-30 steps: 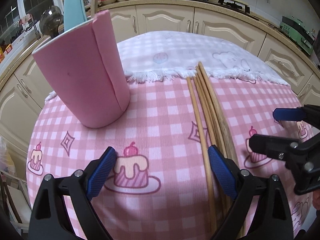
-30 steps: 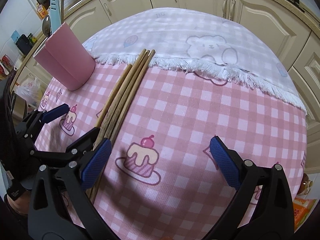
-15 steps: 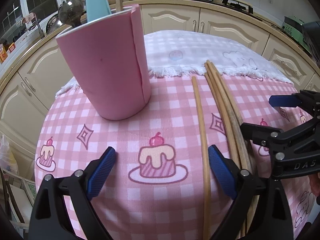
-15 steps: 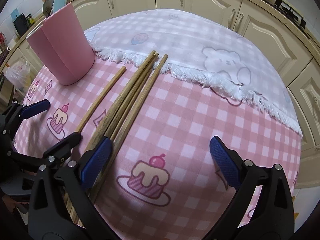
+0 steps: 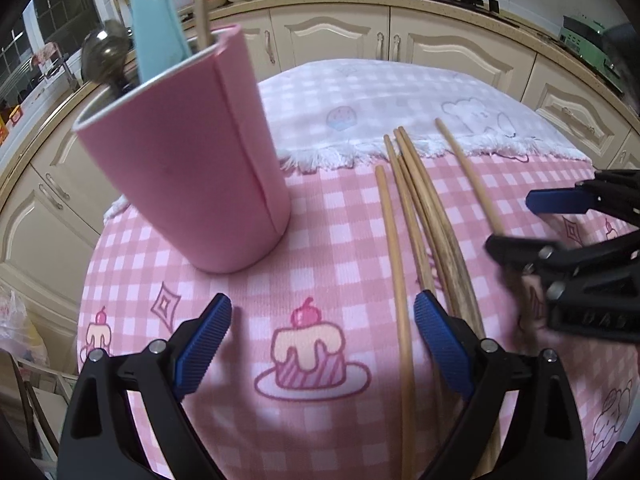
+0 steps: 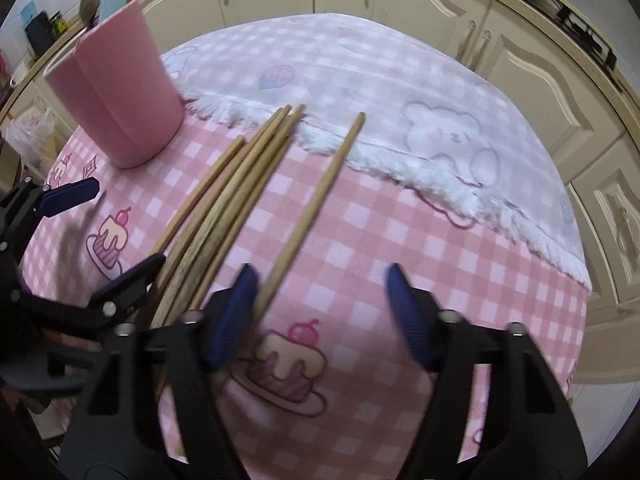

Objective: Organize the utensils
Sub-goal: 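Grasp a wooden chopstick with the left gripper while the right lifts its chopstick, then carry both chopsticks over the pink cup and open both grippers to drop them in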

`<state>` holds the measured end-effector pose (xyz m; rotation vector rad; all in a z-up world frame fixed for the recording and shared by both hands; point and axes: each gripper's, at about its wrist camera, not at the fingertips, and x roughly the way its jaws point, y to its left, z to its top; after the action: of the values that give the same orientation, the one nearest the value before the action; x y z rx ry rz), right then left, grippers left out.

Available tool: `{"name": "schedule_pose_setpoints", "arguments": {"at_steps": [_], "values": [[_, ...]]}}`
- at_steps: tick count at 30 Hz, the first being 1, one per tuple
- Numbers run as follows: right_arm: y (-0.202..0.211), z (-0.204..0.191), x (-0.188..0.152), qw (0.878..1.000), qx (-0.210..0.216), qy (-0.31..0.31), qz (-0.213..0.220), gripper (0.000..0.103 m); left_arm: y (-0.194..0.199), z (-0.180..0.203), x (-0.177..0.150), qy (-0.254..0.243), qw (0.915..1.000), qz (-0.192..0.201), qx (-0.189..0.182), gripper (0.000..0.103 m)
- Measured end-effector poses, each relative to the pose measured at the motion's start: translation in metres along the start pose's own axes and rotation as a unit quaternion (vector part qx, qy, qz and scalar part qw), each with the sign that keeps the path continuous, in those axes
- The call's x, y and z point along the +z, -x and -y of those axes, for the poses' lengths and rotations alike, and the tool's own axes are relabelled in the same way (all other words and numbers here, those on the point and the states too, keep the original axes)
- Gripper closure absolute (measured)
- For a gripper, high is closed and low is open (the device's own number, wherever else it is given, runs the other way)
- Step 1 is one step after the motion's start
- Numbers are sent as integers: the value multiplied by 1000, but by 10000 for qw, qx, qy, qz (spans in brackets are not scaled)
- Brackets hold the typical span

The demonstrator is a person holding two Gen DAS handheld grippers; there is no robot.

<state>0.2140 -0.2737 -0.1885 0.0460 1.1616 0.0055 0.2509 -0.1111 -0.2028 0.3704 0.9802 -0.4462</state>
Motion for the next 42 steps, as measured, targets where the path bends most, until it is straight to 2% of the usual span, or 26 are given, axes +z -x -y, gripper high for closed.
{"name": "schedule_pose_setpoints", "arguments": {"at_steps": [2, 5, 7, 8, 9, 10, 11, 12, 18, 23, 25, 28, 32, 35, 42], "values": [[-2, 2, 5, 10000, -30, -34, -36, 49, -4, 4, 7, -55, 9999, -99, -64, 17], [-6, 0, 16, 10000, -50, -31, -58, 50, -7, 5, 15, -4, 9995, -210, -253, 30], [-9, -2, 23, 9999, -105, 38, -26, 62, -9, 7, 18, -12, 9990, -249, -360, 37], [-9, -3, 25, 9999, -128, 76, -15, 72, -9, 8, 20, -33, 9989, -253, -403, 45], [-9, -4, 25, 9999, -96, 109, -12, 84, -9, 11, 21, -81, 9986, -251, -450, 59], [-9, -5, 25, 9999, -33, 156, -18, 89, -8, 14, 22, -130, 9984, -244, -485, 67], [-8, -6, 24, 9998, -16, 211, -7, 90, -7, 17, 23, -153, 9982, -244, -517, 87], [-6, -4, 22, 9998, 104, 197, 12, 94, -7, 19, 24, -152, 9979, -259, -568, 97], [14, 16, 8, 9964, 720, -150, 410, 97, 6, 14, 13, 145, 9973, -52, -723, 98], [42, 28, -1, 9872, 1233, -366, 945, 97, 36, 0, 2, 486, 9951, 471, -724, 98], [55, 32, -3, 9809, 1482, -423, 1186, 97, 51, -10, -1, 712, 9918, 743, -758, 98], [70, 34, -3, 9742, 1627, -448, 1502, 97, 72, -20, -4, 914, 9864, 1129, -775, 98], [87, 38, -5, 9638, 1886, -509, 1815, 97, 98, -27, -7, 1009, 9779, 1638, -814, 98], [99, 37, -4, 9535, 2092, -585, 2091, 97, 117, -30, -9, 1055, 9679, 2111, -861, 98], [129, 27, 7, 9325, 2292, -562, 2732, 97, 144, -39, -3, 1253, 9535, 2634, -752, 98]]}}
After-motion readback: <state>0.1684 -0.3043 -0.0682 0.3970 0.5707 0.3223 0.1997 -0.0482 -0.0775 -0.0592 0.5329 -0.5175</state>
